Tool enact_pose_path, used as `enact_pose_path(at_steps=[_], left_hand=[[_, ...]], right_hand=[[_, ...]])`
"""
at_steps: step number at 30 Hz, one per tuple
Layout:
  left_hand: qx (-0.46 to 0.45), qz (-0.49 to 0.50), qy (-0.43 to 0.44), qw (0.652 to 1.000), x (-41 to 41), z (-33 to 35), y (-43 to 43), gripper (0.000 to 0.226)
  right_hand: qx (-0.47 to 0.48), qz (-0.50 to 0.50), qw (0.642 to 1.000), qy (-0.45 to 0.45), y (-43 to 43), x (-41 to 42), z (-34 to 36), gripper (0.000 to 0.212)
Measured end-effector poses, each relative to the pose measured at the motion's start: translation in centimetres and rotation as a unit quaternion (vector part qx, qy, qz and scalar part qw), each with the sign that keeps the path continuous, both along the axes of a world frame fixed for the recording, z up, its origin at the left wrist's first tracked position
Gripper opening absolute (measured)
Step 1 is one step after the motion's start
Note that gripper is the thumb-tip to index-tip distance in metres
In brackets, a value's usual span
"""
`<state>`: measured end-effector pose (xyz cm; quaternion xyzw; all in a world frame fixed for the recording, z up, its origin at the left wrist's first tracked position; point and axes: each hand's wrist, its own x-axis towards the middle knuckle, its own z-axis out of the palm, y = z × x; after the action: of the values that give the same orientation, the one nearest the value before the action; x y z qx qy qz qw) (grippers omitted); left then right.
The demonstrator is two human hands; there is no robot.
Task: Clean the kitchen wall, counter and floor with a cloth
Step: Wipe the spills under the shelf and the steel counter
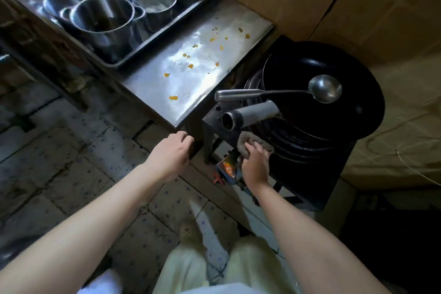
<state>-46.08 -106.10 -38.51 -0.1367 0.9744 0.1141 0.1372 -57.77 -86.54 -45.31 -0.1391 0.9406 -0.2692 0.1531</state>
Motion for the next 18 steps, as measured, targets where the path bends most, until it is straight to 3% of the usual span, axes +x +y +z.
enact_pose_path(at_steps=[7, 18], left_hand=[[0.018, -0.048, 0.014, 0.999, -3.8, 0.3, -3.6, 0.034], [0.021, -0.069, 0.041, 0.997, -8.3, -0.1, -8.6, 0.043]], right_hand=[[-0.015, -0.031, 0.998, -0.048, 1.1, 0.1, -0.3, 0.051], [-0.021, -0.200, 0.980, 0.005, -3.0, 0.8, -1.3, 0.044]])
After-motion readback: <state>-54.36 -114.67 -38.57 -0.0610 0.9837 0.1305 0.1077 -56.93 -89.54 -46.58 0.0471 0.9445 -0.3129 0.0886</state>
